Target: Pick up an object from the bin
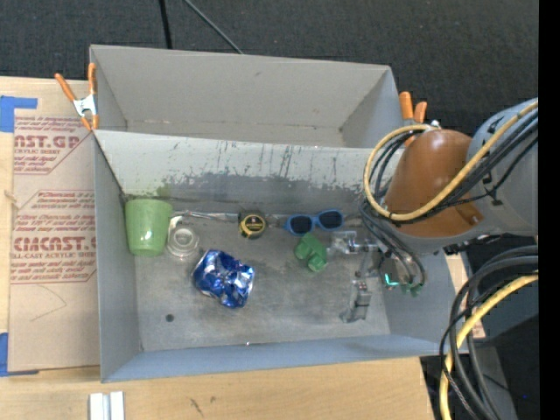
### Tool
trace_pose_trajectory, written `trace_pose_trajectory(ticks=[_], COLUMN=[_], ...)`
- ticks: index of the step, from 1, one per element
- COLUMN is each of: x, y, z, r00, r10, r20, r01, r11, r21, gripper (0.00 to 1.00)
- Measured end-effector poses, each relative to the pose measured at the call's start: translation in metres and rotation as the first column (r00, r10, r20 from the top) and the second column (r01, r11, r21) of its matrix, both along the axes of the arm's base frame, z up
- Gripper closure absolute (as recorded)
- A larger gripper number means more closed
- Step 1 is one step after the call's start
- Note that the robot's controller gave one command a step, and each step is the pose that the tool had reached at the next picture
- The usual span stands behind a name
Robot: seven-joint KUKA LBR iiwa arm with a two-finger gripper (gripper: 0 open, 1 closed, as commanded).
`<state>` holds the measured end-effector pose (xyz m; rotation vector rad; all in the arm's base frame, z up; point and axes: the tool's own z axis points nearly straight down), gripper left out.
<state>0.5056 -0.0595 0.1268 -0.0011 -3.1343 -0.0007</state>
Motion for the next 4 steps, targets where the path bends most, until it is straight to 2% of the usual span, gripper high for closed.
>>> trace_pose_trajectory(ticks=[1,2,3,4], x=[-0.007,0.057,0.048,0.086], y=[-0.044,-0.068,0.0,0.017], z=[-0.034,-0.058,-0.041,-0.058], r00=[0.996,1.0,0.994,0.994], r10=[0.085,-0.002,-0.108,-0.106], r20=[0.004,0.013,0.008,0.008], r01=[-0.085,0.002,0.108,0.106], r11=[0.996,1.0,0.994,0.994], r21=[-0.001,0.0,0.003,0.001], gripper=[0.0,0.0,0.0,0.0])
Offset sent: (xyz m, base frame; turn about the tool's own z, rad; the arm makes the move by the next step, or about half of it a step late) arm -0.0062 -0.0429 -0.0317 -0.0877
